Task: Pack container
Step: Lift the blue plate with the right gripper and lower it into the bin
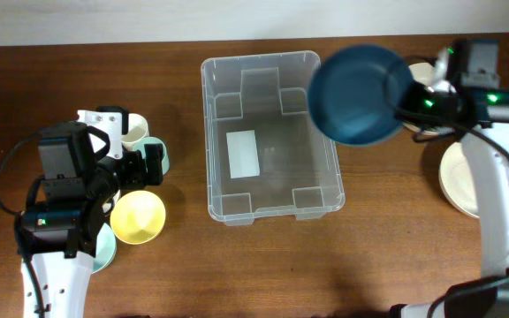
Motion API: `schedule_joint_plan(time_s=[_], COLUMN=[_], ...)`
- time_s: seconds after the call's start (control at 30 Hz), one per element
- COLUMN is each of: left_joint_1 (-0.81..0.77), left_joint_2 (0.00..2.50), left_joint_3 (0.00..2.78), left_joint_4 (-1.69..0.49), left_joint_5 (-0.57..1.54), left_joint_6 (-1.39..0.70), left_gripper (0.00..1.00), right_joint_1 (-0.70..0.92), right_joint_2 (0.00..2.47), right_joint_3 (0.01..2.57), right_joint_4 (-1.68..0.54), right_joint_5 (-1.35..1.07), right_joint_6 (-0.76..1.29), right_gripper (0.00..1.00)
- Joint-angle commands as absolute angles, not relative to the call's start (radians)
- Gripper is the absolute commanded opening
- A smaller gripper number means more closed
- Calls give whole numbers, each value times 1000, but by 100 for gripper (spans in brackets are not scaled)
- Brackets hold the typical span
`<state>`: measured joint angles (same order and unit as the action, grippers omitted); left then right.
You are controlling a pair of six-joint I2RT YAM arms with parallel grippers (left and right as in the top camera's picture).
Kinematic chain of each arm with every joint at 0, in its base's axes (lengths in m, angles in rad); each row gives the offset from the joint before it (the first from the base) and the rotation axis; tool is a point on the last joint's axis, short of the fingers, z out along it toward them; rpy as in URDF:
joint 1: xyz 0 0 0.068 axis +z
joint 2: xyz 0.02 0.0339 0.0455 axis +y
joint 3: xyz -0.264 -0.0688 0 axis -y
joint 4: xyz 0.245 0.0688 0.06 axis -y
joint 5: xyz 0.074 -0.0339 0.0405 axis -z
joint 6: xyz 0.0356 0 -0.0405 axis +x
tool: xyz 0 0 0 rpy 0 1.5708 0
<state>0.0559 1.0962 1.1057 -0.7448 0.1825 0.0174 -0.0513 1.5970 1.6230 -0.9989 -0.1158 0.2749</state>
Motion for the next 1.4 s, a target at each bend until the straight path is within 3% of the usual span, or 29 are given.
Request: schedule_joint_plan(time_s=[0.0, 0.2, 0.53, 0.8, 0.83, 0.9, 0.97, 1.07, 1.13, 1.2, 1.27, 1.33, 1.37], left_joint_1=[62, 62, 62, 62, 62, 62, 62, 62, 62, 62, 62, 62, 62], left_joint_2=[1096, 1096, 1096, 1096, 1096, 1096, 1096, 1096, 1096, 1096, 1096, 1096, 1096], left_joint_3=[1131, 1131, 1131, 1131, 1131, 1131, 1131, 1131, 1131, 1131, 1131, 1131, 1131], left_joint_4=[-741, -741, -742, -742, -743, -743, -743, -742, -742, -742, -742, -742, -742], left_joint_5=[175, 175, 175, 175, 175, 175, 175, 175, 175, 175, 175, 175, 175], left_joint_6=[15, 15, 15, 15, 15, 15, 15, 15, 15, 15, 15, 15, 15], left_gripper=[99, 99, 99, 99, 99, 99, 100, 99, 99, 100, 99, 99, 99], right_joint_1=[116, 312, 341, 360, 360, 360, 360, 360, 360, 360, 361, 361, 361], right_joint_2=[1561, 1689, 1955, 2046, 2046, 2045, 2043, 2028, 2010, 1980, 1957, 1947, 1947], right_joint_3=[1688, 1687, 1688, 1688, 1688, 1688, 1688, 1688, 1688, 1688, 1688, 1688, 1688], right_joint_4=[-1003, -934, -597, -540, -541, -542, -549, -602, -651, -745, -863, -1017, -1086], right_joint_5=[-24, 68, 64, 57, 57, 57, 57, 57, 57, 57, 43, 0, -16], right_joint_6=[160, 161, 165, 165, 165, 165, 165, 165, 165, 165, 200, 219, 223], right_gripper=[4, 4, 4, 5, 8, 29, 32, 50, 55, 49, 22, 7, 4])
